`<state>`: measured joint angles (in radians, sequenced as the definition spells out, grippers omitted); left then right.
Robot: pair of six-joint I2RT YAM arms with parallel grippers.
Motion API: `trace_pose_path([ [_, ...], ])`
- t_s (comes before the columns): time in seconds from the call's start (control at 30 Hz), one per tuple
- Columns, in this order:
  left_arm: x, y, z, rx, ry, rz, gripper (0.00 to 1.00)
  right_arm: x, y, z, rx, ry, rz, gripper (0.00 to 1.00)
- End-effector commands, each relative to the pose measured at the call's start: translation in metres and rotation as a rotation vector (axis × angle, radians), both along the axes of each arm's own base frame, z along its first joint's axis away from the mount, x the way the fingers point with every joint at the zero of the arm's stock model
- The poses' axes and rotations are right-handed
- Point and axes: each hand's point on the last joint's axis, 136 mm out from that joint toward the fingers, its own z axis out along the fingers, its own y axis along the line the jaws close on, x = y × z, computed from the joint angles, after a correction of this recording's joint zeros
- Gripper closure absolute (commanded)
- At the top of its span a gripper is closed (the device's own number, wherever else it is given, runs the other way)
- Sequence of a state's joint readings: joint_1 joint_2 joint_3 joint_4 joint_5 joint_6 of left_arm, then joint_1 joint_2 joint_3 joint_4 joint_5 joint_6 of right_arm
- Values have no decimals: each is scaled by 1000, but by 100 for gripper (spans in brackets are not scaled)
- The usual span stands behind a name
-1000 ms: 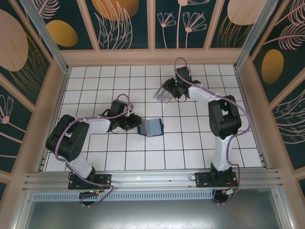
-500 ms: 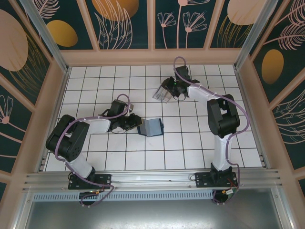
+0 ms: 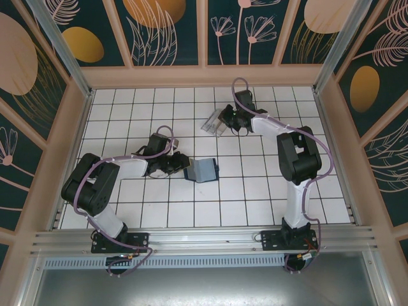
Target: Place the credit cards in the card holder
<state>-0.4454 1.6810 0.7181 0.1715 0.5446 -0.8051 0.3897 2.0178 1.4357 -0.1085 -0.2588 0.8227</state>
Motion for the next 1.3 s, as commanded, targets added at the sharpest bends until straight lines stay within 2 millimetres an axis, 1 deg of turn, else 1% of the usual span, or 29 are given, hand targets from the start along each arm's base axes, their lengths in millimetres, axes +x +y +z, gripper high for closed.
trace_pose_path([
  [0.0,-1,-2,3,-5,-3,-19,77,1,-3,27,17,-64,-9,92],
  [0.13,-1,-2,2,-4,-1,-19,78,0,-4,26,9,-60,-11,95],
  [0.17,0,-2,2,-5,-4,-20,78,0,-5,27,8,-60,-10,98],
  [0.2,-1,-2,1,-3,0,-21,78,-1,-5,27,7,-59,-10,99],
  [0.4,-1,-2,2,-3,-1,-17,78,-6,-14,31,-15,-33,-34,100],
  [0.5,-1,-1,3,-3,-5,-16,78,-13,-20,33,-10,10,-54,100],
  [0.63,-4,0,1,6,-1,-29,86,-26,-19,52,24,14,-29,100],
  [0.7,-4,0,1,9,0,-35,87,-31,-22,59,7,8,-17,100],
  [0.8,-3,-3,4,0,-9,-48,87,-47,-25,71,-27,-24,38,100],
  [0.87,-4,-4,5,1,-11,-54,87,-63,-22,83,-91,-80,95,100],
  [0.93,-4,-2,3,12,-6,-54,85,-84,-15,91,-125,-121,161,100],
  [1.0,-4,2,0,43,-5,-51,82,-104,-5,91,-129,-154,245,100],
  [1.07,-4,5,-4,67,2,-50,80,-127,11,85,-103,-187,364,100],
  [1.1,-4,5,-6,73,10,-50,79,-138,18,79,-87,-189,414,100],
  [1.17,-3,5,-7,80,17,-50,77,-160,31,63,-45,-169,517,100],
  [1.23,-3,4,-6,76,11,-56,76,-176,38,44,-23,-132,592,100],
  [1.27,-2,4,-6,80,8,-58,76,-189,45,34,-21,-110,647,100],
])
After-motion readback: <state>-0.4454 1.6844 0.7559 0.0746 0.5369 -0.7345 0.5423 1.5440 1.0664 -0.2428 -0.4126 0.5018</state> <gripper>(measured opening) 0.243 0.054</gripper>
